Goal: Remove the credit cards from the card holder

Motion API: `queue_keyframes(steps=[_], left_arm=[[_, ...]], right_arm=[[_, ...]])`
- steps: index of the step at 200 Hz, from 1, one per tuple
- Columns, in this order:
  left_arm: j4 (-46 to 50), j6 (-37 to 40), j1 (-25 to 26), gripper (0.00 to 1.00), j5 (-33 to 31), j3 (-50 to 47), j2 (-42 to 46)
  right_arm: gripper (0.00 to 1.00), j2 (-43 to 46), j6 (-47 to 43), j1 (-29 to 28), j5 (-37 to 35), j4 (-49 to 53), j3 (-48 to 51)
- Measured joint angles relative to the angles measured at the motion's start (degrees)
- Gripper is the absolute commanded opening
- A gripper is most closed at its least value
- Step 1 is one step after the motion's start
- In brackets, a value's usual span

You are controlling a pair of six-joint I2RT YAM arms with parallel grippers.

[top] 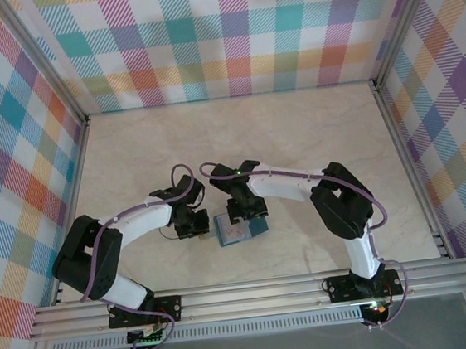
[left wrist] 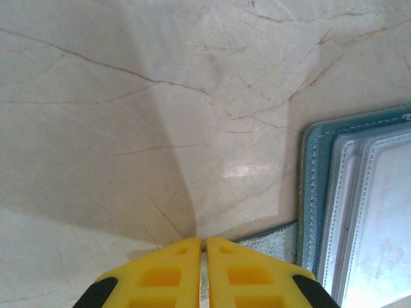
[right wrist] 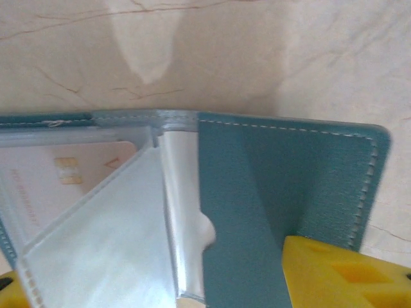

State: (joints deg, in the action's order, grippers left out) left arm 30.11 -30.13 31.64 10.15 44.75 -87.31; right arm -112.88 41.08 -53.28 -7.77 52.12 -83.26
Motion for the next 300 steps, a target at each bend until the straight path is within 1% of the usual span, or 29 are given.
queue_keyframes(steps=[29,71,98,154,181,203,225,264,289,300], left_arm=[[0.52,0.02,0.00,0.11,0.02,0.02,0.00],[1.97,0.02,0.02,0.11,0.33,0.68,0.02],[3.04,-0.07,0.72,0.11,0.74,2.86,0.52],[2.99,-1.77,5.16,0.11,1.73,7.10,1.42],[2.47,-2.32,6.56,0.11,2.86,8.37,-1.03],[1.60,-2.47,6.64,0.11,3.37,8.70,-3.67],[1.03,-2.47,6.64,0.11,3.52,8.74,-5.95],[0.76,-2.45,6.64,0.11,3.72,8.74,-7.15],[0.61,-2.45,6.64,0.11,3.74,8.66,-7.15],[0.52,-2.43,6.64,0.11,3.74,8.63,-7.15]], right_arm=[[0.64,0.70,-0.02,0.70,-1.88,0.39,1.49],[0.59,2.78,0.00,2.47,-1.40,-0.92,7.50],[0.55,3.52,0.04,2.67,0.20,-3.15,10.01],[0.50,7.26,0.70,2.62,5.79,-7.76,15.13],[0.49,8.46,1.20,2.62,6.93,-8.59,16.09],[0.52,9.79,1.57,2.62,6.93,-8.55,16.11],[0.53,11.10,1.57,2.62,6.75,-8.26,16.11],[0.53,12.59,1.55,2.62,6.78,-7.48,16.11],[0.51,14.45,1.57,2.62,6.99,-6.95,16.09],[0.48,15.61,1.60,2.62,7.28,-6.97,16.06]])
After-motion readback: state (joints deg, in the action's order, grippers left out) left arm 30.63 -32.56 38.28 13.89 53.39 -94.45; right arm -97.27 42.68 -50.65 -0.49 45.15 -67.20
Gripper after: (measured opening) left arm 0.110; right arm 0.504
